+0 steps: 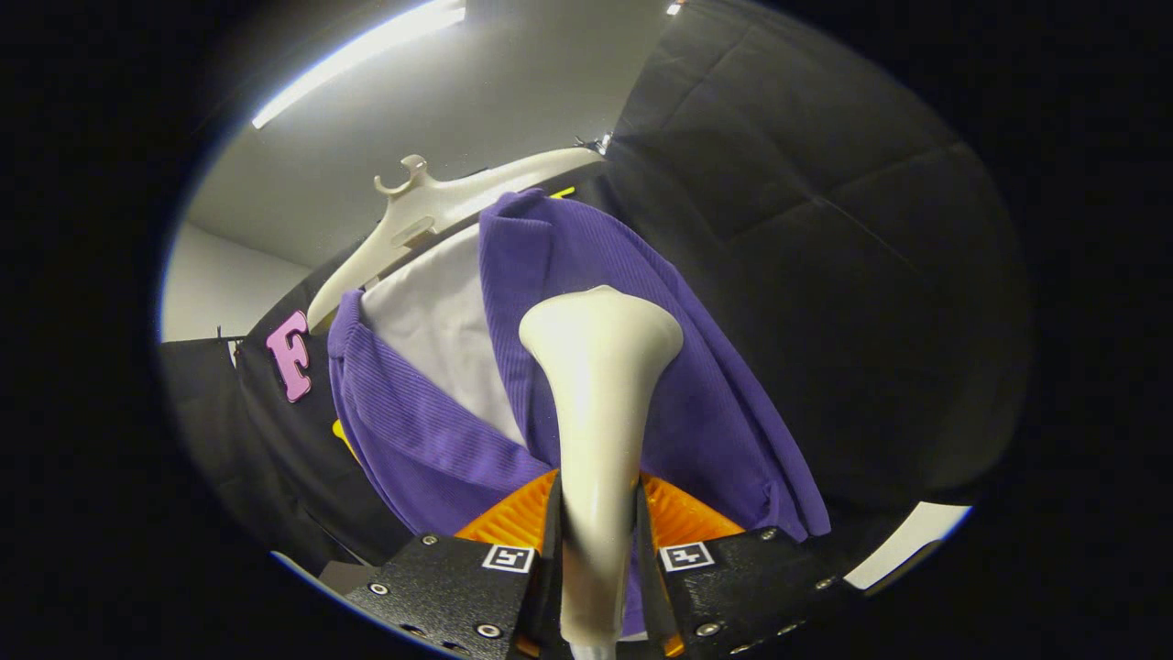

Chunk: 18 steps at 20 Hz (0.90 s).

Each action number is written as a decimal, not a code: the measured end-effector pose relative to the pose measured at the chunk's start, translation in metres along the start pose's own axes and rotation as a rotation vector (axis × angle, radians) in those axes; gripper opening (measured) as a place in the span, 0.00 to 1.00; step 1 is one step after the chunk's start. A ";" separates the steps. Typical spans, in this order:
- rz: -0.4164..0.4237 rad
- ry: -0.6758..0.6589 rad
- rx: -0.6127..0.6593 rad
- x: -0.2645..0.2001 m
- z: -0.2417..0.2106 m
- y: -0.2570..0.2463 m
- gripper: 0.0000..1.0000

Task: Iron the clothes twice with a garment steamer, once on the left side and once on the right side.

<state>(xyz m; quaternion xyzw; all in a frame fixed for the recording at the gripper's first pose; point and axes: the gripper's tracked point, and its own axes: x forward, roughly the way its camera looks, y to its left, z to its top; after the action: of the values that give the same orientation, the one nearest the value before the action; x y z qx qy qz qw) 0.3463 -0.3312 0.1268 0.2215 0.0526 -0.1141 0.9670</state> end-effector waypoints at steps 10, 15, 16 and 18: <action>-0.046 0.193 0.073 -0.025 -0.109 -0.068 0.35; -0.047 0.257 0.055 -0.029 -0.154 -0.075 0.36; -0.043 0.270 0.043 -0.031 -0.163 -0.074 0.36; -0.042 0.287 0.032 -0.031 -0.175 -0.074 0.35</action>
<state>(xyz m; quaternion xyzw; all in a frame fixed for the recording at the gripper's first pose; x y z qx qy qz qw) 0.2890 -0.3130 -0.0567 0.2497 0.1933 -0.1021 0.9433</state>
